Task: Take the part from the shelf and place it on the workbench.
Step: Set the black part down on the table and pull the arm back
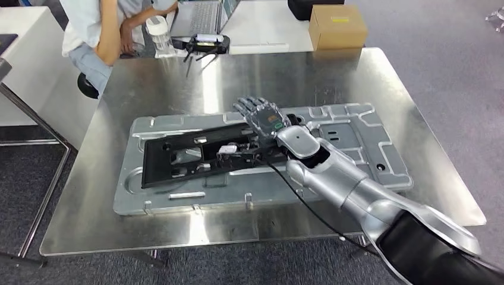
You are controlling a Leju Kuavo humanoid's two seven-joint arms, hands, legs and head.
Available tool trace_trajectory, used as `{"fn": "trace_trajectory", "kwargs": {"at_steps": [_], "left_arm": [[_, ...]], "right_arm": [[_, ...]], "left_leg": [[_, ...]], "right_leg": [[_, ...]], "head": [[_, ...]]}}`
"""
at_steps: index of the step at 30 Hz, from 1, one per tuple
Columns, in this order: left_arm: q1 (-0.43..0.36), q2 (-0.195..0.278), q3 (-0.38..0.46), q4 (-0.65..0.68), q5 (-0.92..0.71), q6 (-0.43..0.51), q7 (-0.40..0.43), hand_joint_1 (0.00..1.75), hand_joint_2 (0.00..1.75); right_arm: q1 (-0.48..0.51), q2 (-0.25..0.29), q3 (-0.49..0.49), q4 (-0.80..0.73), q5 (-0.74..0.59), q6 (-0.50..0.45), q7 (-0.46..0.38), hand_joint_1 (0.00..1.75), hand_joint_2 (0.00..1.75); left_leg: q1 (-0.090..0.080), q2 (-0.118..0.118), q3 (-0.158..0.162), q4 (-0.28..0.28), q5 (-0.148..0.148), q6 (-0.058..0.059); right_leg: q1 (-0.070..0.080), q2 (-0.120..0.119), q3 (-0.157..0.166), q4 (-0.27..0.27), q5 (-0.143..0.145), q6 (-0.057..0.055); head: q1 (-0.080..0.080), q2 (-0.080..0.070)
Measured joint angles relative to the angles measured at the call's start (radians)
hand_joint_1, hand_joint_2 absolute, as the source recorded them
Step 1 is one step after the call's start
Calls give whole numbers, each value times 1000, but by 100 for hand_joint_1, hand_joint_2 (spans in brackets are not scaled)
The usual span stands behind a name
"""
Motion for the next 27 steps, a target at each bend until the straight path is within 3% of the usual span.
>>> {"fn": "trace_trajectory", "kwargs": {"at_steps": [2,4,5,7,9,10,11,13,15,18,19,21,23,24,26,27], "left_arm": [[-2,0,0,0,-2,0,1,0,0],[-4,0,0,0,-2,0,1,0,0],[-4,0,1,0,-2,0,1,0,0],[-4,0,1,0,-2,1,1,0,0],[-4,0,1,0,-2,1,1,0,0],[-4,-1,1,0,-3,1,1,0,0],[-4,-1,1,0,-3,1,2,0,0],[-4,-1,1,0,-3,1,3,0,0],[-4,-1,1,0,-4,1,4,0,0],[-2,0,1,0,-5,2,6,0,0],[-1,-1,1,0,-6,2,7,0,0],[0,-2,1,0,-10,3,10,0,0],[-1,-2,1,0,-14,3,13,0,0],[-1,-1,1,0,-15,3,15,0,0],[-1,-1,1,0,-15,2,18,0,0],[-2,-1,1,0,-15,2,19,0,0]], "right_arm": [[1,-9,-4,-16,0,9,5,0,0],[2,-20,-6,-30,0,16,8,0,0],[2,-24,-6,-33,0,17,8,0,0],[4,-30,-7,-38,0,18,8,0,0],[8,-35,-7,-42,1,20,8,0,0],[10,-37,-7,-44,1,22,8,0,0],[10,-39,-7,-47,1,23,8,0,0],[8,-41,-8,-54,2,24,9,0,0],[6,-42,-11,-62,2,24,10,0,0],[5,-44,-14,-69,3,27,13,0,0],[6,-45,-15,-72,3,28,13,0,0],[6,-46,-16,-77,3,32,14,0,0],[8,-47,-17,-82,3,37,16,0,0],[10,-48,-17,-83,3,40,16,0,0],[15,-50,-17,-84,3,43,17,0,0],[16,-51,-17,-85,4,43,18,0,0]], "left_leg": [[-3,-1,19,-46,12,16],[-4,1,13,-56,25,41],[-2,2,9,-60,31,49],[-4,4,-5,-60,42,59],[-5,4,-24,-58,54,60],[-5,4,-33,-56,61,59],[-5,4,-42,-55,67,57],[-6,2,-57,-52,80,49],[-6,2,-62,-54,94,37],[-3,0,-65,-67,116,17],[-2,0,-73,-60,102,12],[2,1,-100,15,17,4],[2,1,-130,146,-76,-2],[2,1,-133,197,-93,-4],[2,1,-98,210,-67,-4],[2,1,-56,166,-42,-2]], "right_leg": [[3,2,-7,4,2,15],[3,2,-21,32,-24,32],[2,2,-33,67,-56,36],[-1,0,-75,190,-140,42],[-3,0,-94,278,-181,46],[-4,0,-78,271,-173,47],[-5,0,-42,226,-151,46],[-5,0,52,88,-111,41],[0,2,97,7,-94,35],[3,0,84,-9,-71,19],[2,-1,76,-13,-58,11],[-2,-4,55,-18,-33,-4],[0,-4,27,-18,-11,-10],[1,-4,13,-17,-1,-9],[1,-4,-15,-13,17,-7],[1,-4,-28,-10,24,-5]], "head": [[0,0],[4,0],[7,0],[12,0],[13,0],[13,0],[13,0],[12,0],[12,0],[14,0],[13,0],[11,0],[8,0],[8,0],[7,0],[7,0]]}}
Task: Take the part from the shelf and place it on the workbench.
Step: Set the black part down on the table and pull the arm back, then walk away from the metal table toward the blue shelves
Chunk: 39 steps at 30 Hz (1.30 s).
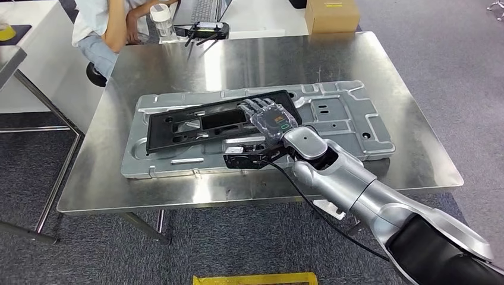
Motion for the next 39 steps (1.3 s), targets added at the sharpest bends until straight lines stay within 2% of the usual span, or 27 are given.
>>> {"fn": "trace_trajectory", "kwargs": {"at_steps": [1,3,5,7,8,9,11,12,13,14,15,17,19,20,22,23,25,27,28,29,30,32,34,35,37,38,39], "left_arm": [[-1,0,0,0,0,0,0,0,0],[-4,2,0,0,-1,0,0,0,0],[-5,2,0,0,-1,0,0,0,0],[-5,2,0,0,-1,0,0,0,0],[-6,2,0,0,-1,0,0,0,0],[-6,2,0,0,-1,0,0,0,0],[-7,2,0,0,-1,-1,0,0,0],[-7,2,0,0,-1,-2,1,0,0],[-7,2,0,0,-1,-2,2,0,0],[-7,2,0,0,-1,-3,3,0,0],[-6,2,0,0,0,-4,4,0,0],[-6,1,0,0,0,-6,6,0,0],[-6,1,0,0,0,-9,8,0,0],[-5,1,0,0,1,-11,9,0,0],[-2,2,0,0,1,-15,12,0,0],[-1,1,0,0,2,-16,13,0,0],[2,1,0,0,5,-17,15,0,0],[1,1,0,0,7,-17,16,0,0],[1,1,0,0,7,-18,16,0,0],[0,1,0,0,7,-18,16,0,0],[0,1,0,0,7,-18,16,0,0],[-2,1,0,0,7,-18,15,0,0],[-4,3,0,0,7,-19,14,0,0],[-5,3,0,0,7,-19,13,0,0],[-5,3,0,0,7,-19,13,0,0],[-6,3,0,0,7,-19,13,0,0],[-6,3,0,0,7,-19,13,0,0]], "right_arm": [[0,-1,-1,-2,0,0,1,0,0],[0,-4,-4,-8,1,0,2,0,0],[0,-6,-6,-12,1,1,4,0,0],[0,-9,-6,-15,1,1,5,0,0],[0,-11,-6,-16,2,2,5,0,0],[0,-13,-6,-16,2,2,6,0,0],[1,-19,-6,-17,3,4,8,0,0],[3,-22,-6,-18,3,6,9,0,0],[5,-24,-6,-18,3,8,10,0,0],[7,-26,-6,-19,2,11,12,0,0],[7,-28,-6,-21,2,14,14,0,0],[2,-33,-6,-28,2,21,17,0,0],[-6,-37,-8,-37,2,26,20,0,0],[-10,-39,-9,-40,1,29,20,0,0],[-13,-44,-10,-44,1,34,21,0,0],[-14,-46,-10,-45,0,36,21,0,0],[-14,-48,-10,-50,0,37,23,0,0],[-15,-49,-10,-53,0,38,24,0,0],[-15,-50,-10,-54,0,38,25,0,0],[-14,-51,-10,-54,0,39,25,0,0],[-14,-52,-10,-55,0,39,26,0,0],[-14,-54,-11,-57,0,39,27,0,0],[-16,-58,-12,-63,0,39,27,0,0],[-17,-59,-13,-65,0,39,28,0,0],[-17,-62,-14,-68,-1,39,28,0,0],[-17,-65,-14,-69,-1,40,28,0,0],[-17,-67,-14,-70,-1,40,28,0,0]], "left_leg": [[0,0,49,-66,8,3],[-6,-1,135,-189,-4,12],[-13,-3,159,-232,-16,23],[-12,-1,151,-235,-2,37],[-10,1,145,-237,8,45],[-8,4,137,-241,20,53],[-8,6,113,-242,42,63],[-8,7,99,-241,52,65],[-9,7,84,-240,62,65],[-9,7,70,-238,71,64],[-9,6,55,-235,80,62],[-9,5,29,-226,96,57],[-10,4,16,-222,110,46],[-10,3,13,-224,120,40],[-8,2,10,-233,135,26],[-7,1,3,-227,126,21],[-5,0,-24,-163,51,14],[-5,0,-55,-34,-45,8],[-4,1,-63,24,-64,5],[-4,1,-59,58,-59,4],[-4,1,-41,61,-34,3],[-4,1,48,-32,8,6],[-8,0,151,-173,-12,13],[-11,-2,178,-216,-29,18],[-12,-2,180,-236,-28,30],[-11,0,174,-237,-18,37],[-9,2,165,-237,-8,46]], "right_leg": [[0,0,-11,4,7,3],[1,-2,-26,10,19,13],[2,-3,-29,8,32,24],[1,-2,-31,7,40,36],[1,-1,-36,17,24,43],[0,0,-47,44,-9,48],[-2,1,-79,156,-111,55],[-3,1,-94,220,-149,58],[-3,1,-100,270,-164,60],[-4,1,-91,289,-155,60],[-4,1,-65,275,-131,59],[-3,1,29,160,-95,52],[2,2,108,39,-101,41],[5,2,122,9,-108,37],[5,1,117,-5,-91,25],[3,0,110,-10,-81,18],[-3,-2,90,-17,-56,3],[-3,-2,61,-16,-34,-2],[-2,-2,45,-15,-23,-1],[-2,-2,30,-13,-12,0],[-2,-2,14,-10,-2,2],[-2,-2,-15,-2,16,8],[0,-4,-32,7,29,17],[1,-4,-35,9,36,22],[2,-5,-39,7,50,33],[1,-3,-44,12,44,38],[0,-2,-53,30,21,43]], "head": [[0,0],[1,0],[0,0],[-1,0],[0,0],[3,0],[8,0],[9,0],[10,0],[9,0],[9,0],[9,0],[8,0],[7,0],[8,0],[9,0],[5,0],[0,0],[0,0],[0,0],[0,0],[-1,0],[0,0],[1,0],[2,0],[2,0],[5,0]]}}
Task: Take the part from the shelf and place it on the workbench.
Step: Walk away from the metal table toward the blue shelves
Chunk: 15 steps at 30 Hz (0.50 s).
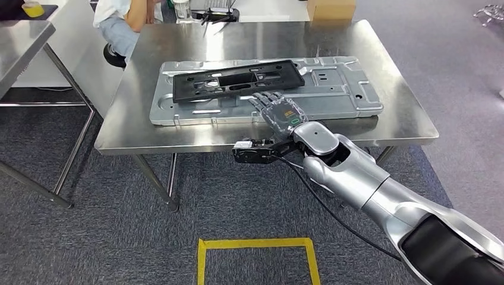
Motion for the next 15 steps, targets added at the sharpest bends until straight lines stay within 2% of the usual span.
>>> {"fn": "trace_trajectory", "kwargs": {"at_steps": [1,3,4,5,6,7,8,10,11,12,13,14,15], "left_arm": [[0,0,0,0,0,0,0,0,0],[0,0,0,0,0,0,0,0,0],[0,0,0,0,0,0,-1,0,0],[0,0,0,0,0,0,-2,0,0],[0,0,0,0,-1,0,-4,0,0],[0,0,0,0,-1,0,-5,0,0],[0,0,0,0,-1,0,-6,0,0],[0,-1,0,0,0,0,-8,0,0],[1,-1,0,0,0,0,-9,0,0],[1,-1,0,0,0,0,-10,0,0],[3,-1,0,0,0,-1,-11,0,0],[4,-1,0,0,0,-2,-12,0,0],[5,-1,0,0,0,-4,-13,0,0]], "right_arm": [[0,-3,0,0,0,0,0,0,0],[0,-5,0,-1,0,1,0,0,0],[0,-6,0,-1,0,1,0,0,0],[1,-7,0,-1,0,2,1,0,0],[2,-9,0,-1,0,3,1,0,0],[2,-10,0,-2,0,4,2,0,0],[2,-12,0,-3,-1,4,3,0,0],[0,-14,-1,-10,-2,4,7,0,0],[0,-16,-1,-13,-2,4,8,0,0],[-1,-18,-2,-16,-3,5,10,0,0],[1,-20,-2,-19,-4,7,13,0,0],[2,-23,-2,-20,-4,11,14,0,0],[5,-25,-2,-22,-4,14,16,0,0]], "left_leg": [[2,3,-11,-1,12,9],[0,5,-38,1,34,19],[0,6,-54,3,44,20],[-1,6,-70,5,54,20],[-1,6,-86,9,64,18],[-1,5,-101,13,72,16],[-1,5,-114,18,80,14],[-3,3,-132,24,94,5],[-3,3,-136,23,101,0],[-4,2,-138,20,111,-7],[-3,2,-140,15,120,-13],[-1,1,-145,15,119,-19],[0,1,-154,25,102,-26]], "right_leg": [[-1,1,-15,39,-43,4],[-4,2,-51,164,-142,11],[-4,2,-63,226,-168,13],[-5,2,-64,265,-168,14],[-5,2,-48,272,-148,13],[-5,2,-15,244,-119,11],[-4,3,33,188,-98,6],[1,3,131,50,-105,-4],[4,4,158,3,-116,-8],[6,3,168,-24,-123,-10],[5,3,166,-33,-116,-14],[3,1,159,-38,-105,-19],[1,-1,151,-41,-94,-25]], "head": [[3,0],[7,0],[7,0],[7,0],[8,0],[8,0],[8,0],[7,0],[7,0],[7,0],[7,0],[8,0],[8,0]]}}
